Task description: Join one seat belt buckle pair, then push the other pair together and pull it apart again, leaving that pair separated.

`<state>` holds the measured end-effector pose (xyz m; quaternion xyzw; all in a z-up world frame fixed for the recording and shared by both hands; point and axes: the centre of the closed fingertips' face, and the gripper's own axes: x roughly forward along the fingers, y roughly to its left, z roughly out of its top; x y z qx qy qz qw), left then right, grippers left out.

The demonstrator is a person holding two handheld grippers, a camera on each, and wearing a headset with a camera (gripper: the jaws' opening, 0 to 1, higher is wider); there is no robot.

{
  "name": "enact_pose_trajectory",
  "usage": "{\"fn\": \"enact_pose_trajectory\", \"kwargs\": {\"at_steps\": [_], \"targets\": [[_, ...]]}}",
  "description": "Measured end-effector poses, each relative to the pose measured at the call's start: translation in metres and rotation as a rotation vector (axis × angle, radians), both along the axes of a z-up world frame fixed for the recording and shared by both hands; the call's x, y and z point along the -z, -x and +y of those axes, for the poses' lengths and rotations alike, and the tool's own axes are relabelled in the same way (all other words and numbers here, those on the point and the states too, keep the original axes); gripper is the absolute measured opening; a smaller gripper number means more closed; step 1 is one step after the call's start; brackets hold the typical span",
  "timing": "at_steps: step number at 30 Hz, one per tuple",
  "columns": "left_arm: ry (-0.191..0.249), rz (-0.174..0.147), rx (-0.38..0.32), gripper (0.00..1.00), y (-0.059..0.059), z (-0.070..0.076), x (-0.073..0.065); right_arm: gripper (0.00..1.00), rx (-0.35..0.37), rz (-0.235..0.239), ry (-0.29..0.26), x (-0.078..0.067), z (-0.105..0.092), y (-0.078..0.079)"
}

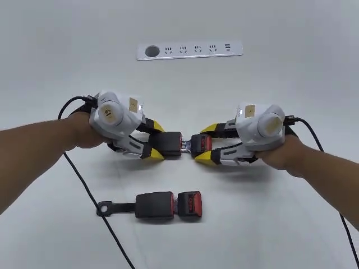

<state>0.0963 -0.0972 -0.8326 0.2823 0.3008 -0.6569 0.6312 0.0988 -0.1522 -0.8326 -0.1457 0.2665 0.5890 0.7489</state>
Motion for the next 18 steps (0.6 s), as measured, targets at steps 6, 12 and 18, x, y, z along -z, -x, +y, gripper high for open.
{"fn": "enact_pose_trajectory", "kwargs": {"at_steps": [6, 12, 18], "targets": [[-0.002, -0.003, 0.006, 0.34, 0.000, 0.000, 0.000, 0.35, -0.001, 0.003, 0.004, 0.001, 0.007, -0.001], [-0.007, -0.003, 0.010, 0.34, 0.000, -0.001, 0.000, 0.35, -0.006, 0.004, 0.021, -0.001, 0.012, 0.001], [-0.015, -0.003, 0.009, 0.33, 0.000, -0.001, 0.000, 0.35, 0.003, -0.003, 0.050, 0.002, 0.011, 0.000]]}}
